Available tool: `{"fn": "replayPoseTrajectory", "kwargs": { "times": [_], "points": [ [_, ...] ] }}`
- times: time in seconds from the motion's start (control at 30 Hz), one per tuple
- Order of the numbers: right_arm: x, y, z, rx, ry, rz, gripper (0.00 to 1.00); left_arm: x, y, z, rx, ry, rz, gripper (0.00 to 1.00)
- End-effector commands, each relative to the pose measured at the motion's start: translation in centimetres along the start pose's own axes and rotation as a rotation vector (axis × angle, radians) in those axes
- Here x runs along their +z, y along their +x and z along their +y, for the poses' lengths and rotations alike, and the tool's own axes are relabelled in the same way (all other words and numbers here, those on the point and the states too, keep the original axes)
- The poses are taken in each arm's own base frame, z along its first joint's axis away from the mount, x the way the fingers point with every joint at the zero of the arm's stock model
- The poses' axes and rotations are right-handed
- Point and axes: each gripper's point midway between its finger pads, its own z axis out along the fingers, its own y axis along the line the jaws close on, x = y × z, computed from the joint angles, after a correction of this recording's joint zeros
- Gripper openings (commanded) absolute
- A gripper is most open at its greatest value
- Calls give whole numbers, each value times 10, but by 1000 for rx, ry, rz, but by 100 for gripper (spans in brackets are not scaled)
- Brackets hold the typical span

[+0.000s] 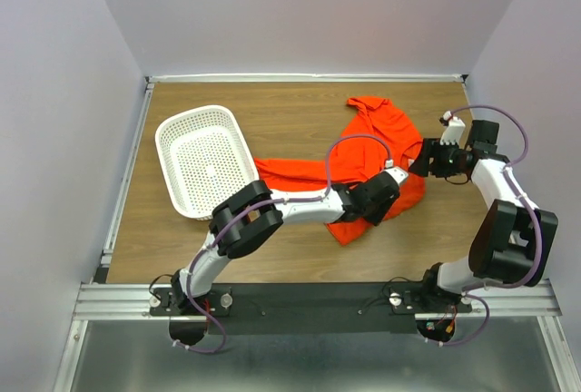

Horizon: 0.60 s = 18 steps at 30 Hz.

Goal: Fold and stack the t-shirts
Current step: Flatten the tshirt out

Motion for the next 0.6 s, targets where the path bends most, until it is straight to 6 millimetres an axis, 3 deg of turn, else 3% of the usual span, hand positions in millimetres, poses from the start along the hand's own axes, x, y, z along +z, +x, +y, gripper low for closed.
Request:
{"fn": "replayPoseTrajectory", "kwargs": {
  "times": [0.0, 0.13, 0.23, 0.27, 0.3, 0.37, 0.4, 0.5, 0.53, 0.57],
  "points": [
    [-2, 4, 5, 6, -45, 11, 73, 0, 8, 13, 33, -115, 40, 46],
    [-2, 5, 6, 11, -57, 14, 73, -1, 10, 18, 44, -146, 42, 43],
    [-2, 5, 6, 12, -60, 13, 73, -1, 14, 17, 49, -143, 53, 33],
    [-2, 5, 6, 10, -63, 13, 73, 0, 15, 16, 57, -140, 57, 19],
    [-2, 5, 7, 12, -65, 14, 73, -2, 14, 17, 60, -148, 55, 11],
    [-3, 5, 7, 10, -67, 13, 73, -10, 6, 18, 64, -160, 36, 0],
    [-3, 5, 7, 7, -68, 12, 73, -15, 2, 21, 73, -173, 28, 0],
    [-4, 5, 8, 4, -69, 11, 73, -43, -33, 51, 68, -256, -34, 0],
    [-5, 4, 8, -1, -70, 8, 73, -58, -55, 79, 21, -277, -68, 0],
    [-5, 4, 9, 0, -73, 9, 73, -65, -63, 97, 1, -288, -78, 0]
  ]
}}
